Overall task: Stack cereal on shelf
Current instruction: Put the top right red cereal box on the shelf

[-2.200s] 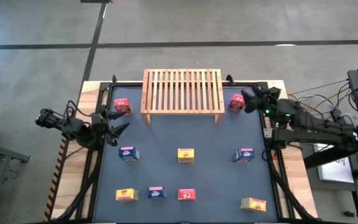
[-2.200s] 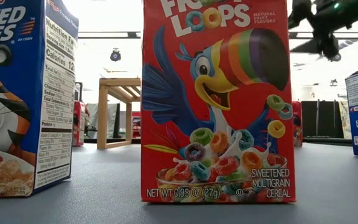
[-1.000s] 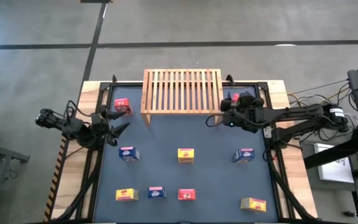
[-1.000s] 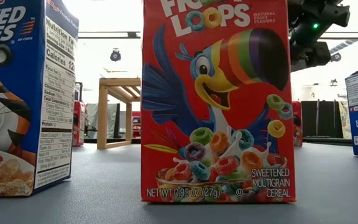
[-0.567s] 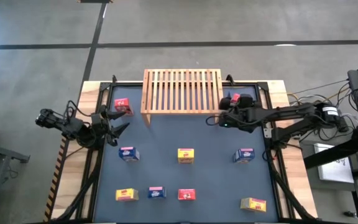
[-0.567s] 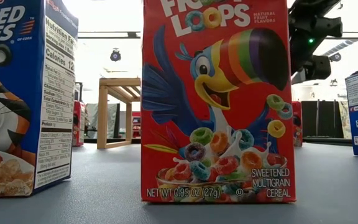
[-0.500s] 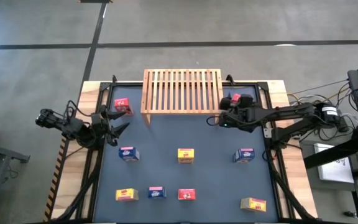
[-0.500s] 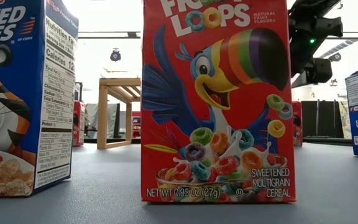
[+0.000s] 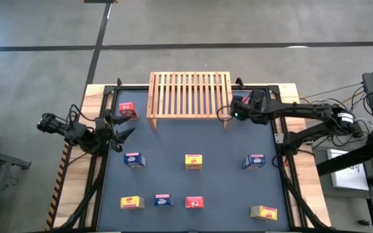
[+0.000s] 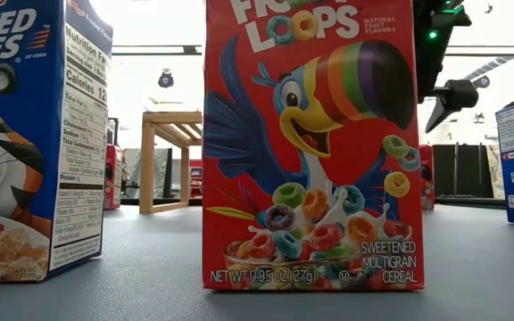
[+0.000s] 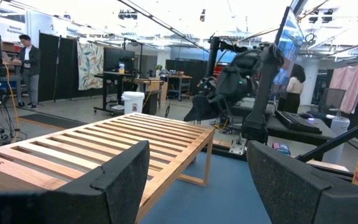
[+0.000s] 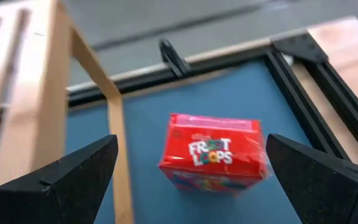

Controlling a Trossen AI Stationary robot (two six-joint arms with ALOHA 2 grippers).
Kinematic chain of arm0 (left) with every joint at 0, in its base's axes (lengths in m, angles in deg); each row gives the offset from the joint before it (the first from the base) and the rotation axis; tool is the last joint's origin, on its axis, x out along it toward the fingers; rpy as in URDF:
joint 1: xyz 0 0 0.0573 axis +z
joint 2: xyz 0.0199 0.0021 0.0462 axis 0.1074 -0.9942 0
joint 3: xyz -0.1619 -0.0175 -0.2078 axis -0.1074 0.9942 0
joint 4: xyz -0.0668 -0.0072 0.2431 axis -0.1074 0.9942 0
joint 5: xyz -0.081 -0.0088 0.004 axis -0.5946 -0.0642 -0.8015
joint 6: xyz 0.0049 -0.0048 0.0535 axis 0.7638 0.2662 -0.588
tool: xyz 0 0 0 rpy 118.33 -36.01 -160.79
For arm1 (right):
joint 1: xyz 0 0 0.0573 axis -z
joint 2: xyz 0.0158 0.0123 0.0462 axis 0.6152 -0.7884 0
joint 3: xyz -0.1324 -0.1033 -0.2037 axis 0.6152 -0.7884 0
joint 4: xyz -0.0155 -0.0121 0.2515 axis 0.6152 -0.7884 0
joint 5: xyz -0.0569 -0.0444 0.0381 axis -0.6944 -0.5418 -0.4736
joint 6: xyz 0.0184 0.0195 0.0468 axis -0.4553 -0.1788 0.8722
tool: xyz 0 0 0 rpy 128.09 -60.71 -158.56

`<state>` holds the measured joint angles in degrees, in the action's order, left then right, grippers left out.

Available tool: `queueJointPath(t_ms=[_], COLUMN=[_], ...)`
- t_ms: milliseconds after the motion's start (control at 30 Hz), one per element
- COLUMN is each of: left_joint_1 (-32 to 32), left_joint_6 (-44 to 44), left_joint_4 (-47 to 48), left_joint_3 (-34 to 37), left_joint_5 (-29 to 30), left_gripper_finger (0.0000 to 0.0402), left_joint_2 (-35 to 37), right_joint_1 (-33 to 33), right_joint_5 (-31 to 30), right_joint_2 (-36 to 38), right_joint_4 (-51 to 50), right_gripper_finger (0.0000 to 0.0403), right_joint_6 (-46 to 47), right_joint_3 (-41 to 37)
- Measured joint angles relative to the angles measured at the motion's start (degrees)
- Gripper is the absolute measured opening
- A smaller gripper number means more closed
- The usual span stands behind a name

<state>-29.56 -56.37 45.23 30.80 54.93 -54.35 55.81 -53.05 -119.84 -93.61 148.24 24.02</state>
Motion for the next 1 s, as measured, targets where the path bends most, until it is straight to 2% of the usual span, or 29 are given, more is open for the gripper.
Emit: queueJointPath(t_ms=[200, 433, 667, 1000], left_joint_1=[0.02, 0.02, 0.01, 0.02], left_joint_6=[-0.01, 0.00, -0.01, -0.01], left_joint_4=[0.01, 0.02, 0.00, -0.01], left_joint_3=[0.00, 0.00, 0.00, 0.00], left_joint_5=[0.00, 0.00, 0.01, 0.00], left_gripper_finger=[0.0254, 0.0254, 0.0254, 0.0254], left_joint_2=[0.00, 0.00, 0.00, 0.00], right_joint_1=[2.79, 3.69, 3.69, 3.65], right_joint_5=[4.54, 4.44, 5.56, 6.27], right_joint_2=[-4.28, -8.46, -9.13, -8.48], right_joint_4=[-3.58, -5.77, -12.89, -12.80], right_gripper_finger=[0.0400, 0.0400, 0.0400, 0.0400], right_joint_6=[0.38, 3.67, 6.19, 9.45], right_joint_3=[3.31, 5.22, 6.97, 6.09])
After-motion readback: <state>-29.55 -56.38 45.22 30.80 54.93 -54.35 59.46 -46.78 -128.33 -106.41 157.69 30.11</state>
